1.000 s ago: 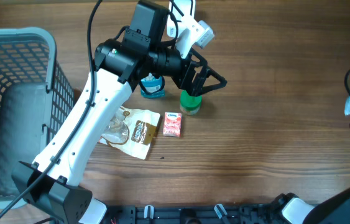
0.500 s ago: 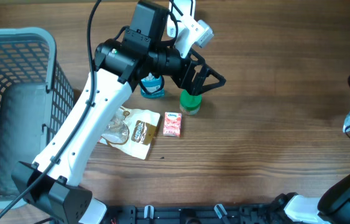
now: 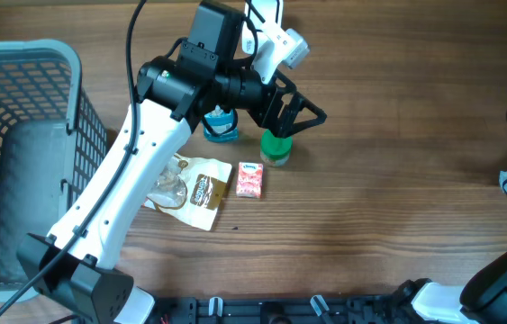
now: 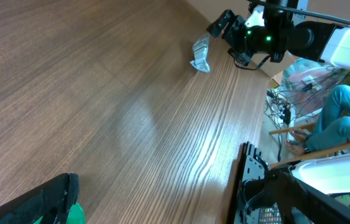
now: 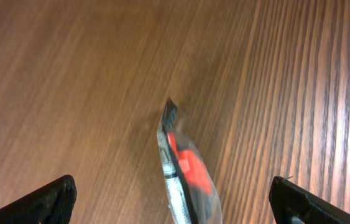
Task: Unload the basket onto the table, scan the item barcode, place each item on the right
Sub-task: 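Carry the hex-wrench package rightward and drop it on the table, then reach the right gripper to the green-lidded jar and grasp it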
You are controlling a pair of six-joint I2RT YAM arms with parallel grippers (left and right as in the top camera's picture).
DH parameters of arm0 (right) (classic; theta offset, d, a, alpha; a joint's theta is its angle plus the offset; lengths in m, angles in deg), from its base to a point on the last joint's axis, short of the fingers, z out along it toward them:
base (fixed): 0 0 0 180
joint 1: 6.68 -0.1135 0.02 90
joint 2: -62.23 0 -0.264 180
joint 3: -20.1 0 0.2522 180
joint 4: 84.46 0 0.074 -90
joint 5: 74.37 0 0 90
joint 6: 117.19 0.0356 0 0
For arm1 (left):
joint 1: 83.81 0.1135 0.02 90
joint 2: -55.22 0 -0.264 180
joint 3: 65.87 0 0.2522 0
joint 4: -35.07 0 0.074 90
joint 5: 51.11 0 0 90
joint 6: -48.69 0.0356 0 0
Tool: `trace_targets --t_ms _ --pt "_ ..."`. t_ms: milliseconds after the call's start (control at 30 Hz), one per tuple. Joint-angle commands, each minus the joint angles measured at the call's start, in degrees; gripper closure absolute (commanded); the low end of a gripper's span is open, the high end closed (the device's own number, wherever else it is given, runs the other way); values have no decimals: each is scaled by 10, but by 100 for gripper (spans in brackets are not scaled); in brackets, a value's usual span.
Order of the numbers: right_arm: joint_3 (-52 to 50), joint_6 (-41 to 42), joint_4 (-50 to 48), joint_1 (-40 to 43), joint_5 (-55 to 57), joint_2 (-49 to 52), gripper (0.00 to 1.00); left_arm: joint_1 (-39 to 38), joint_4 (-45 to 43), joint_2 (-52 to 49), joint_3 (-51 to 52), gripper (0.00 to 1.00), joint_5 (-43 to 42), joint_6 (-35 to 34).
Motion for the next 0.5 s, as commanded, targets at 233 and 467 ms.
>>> trace_targets --t_ms 233,467 --pt "4 52 123 -143 -71 -182 0 4 -62 65 -4 0 271 -12" --pt "7 70 233 -437 -74 -239 0 104 -69 127 -4 0 437 -251"
